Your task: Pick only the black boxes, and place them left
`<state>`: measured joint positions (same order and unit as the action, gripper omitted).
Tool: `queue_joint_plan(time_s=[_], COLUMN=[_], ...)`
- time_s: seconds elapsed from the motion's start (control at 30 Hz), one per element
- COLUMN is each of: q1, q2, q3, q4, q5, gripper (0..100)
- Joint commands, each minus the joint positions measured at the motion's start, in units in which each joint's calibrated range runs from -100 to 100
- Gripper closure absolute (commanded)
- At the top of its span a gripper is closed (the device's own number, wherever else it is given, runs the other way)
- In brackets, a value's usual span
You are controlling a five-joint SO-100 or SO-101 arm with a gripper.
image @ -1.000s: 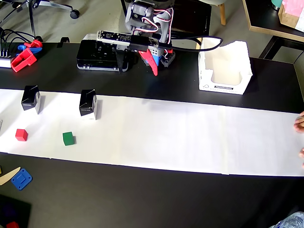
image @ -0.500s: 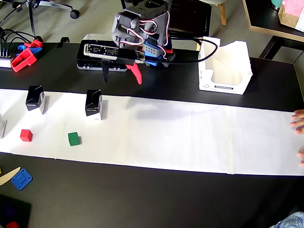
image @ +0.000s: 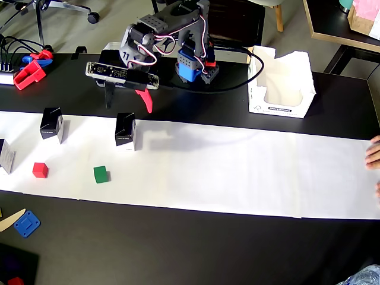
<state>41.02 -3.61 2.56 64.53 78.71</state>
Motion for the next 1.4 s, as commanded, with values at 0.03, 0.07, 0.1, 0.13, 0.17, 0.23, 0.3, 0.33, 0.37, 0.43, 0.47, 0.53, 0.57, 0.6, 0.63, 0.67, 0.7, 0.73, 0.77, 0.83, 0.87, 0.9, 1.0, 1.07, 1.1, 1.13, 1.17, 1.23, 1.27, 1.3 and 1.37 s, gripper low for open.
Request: queue_joint_plan(time_s=[0.03,0.07,0.1,0.13,0.17,0.23,0.3,0.33,0.37,0.43,0.47,0.53,0.57,0.6,0.63,0.67,0.7,0.73,0.77,0.83,0.87,0.9,1.0,1.07,1.1,1.13,1.17,1.23,1.27,1.3,1.37], q1=[1.2,1.2,1.11,1.03,0.77,0.51,-0.18,-0.36,-0.53,-0.53,-0.53,-1.57,-2.26,-2.78,-4.26,-5.38,-6.25,-7.11,-7.72,-8.67,-9.11,-9.45,-13.7,-18.72,-21.67,-24.7,-27.47,-33.36,-36.04,-39.25,-45.23], q2=[3.89,5.15,6.34,7.44,8.63,9.73,9.89,9.89,9.89,9.89,9.89,9.89,9.89,9.89,9.89,9.89,9.89,9.81,9.65,5.7,2.31,-1.57,-15.79,-23.69,-27.09,-29.93,-32.07,-36.1,-37.44,-38.94,-41.0], q3=[-4.33,-4.33,-4.33,-4.33,-4.24,-1.67,6.04,10.3,13.93,19.87,22.53,26.43,27.76,28.56,29.09,29.53,29.8,30.06,30.33,31.75,33.61,35.47,43.19,46.38,47.35,47.88,47.62,45.05,43.01,40.17,34.14], q4=[-2.6,-2.6,-2.6,-2.6,-2.6,-3.95,-11.82,-16.91,-21.44,-27.01,-28.84,-31.86,-32.89,-33.13,-33.13,-33.13,-33.13,-33.13,-33.13,-32.73,-32.57,-32.49,-32.41,-32.41,-32.33,-32.25,-30.9,-24.54,-21.36,-17.79,-11.43], q5=[0.24,0.24,0.19,0.19,0.19,0.14,-0.18,-0.18,-0.18,-0.07,-0.13,-0.28,-1.02,-2.5,-3.81,-4.71,-5.13,-5.18,-5.18,-5.18,-5.23,-5.71,-10.5,-15.23,-17.76,-20.18,-22.07,-25.02,-26.65,-28.55,-32.02], gripper=[55,55,55,55,55,55,55,55,56,58,62,71,77,83,88,92,93,93,93,93,93,93,93,94,94,94,94,94,94,94,94])
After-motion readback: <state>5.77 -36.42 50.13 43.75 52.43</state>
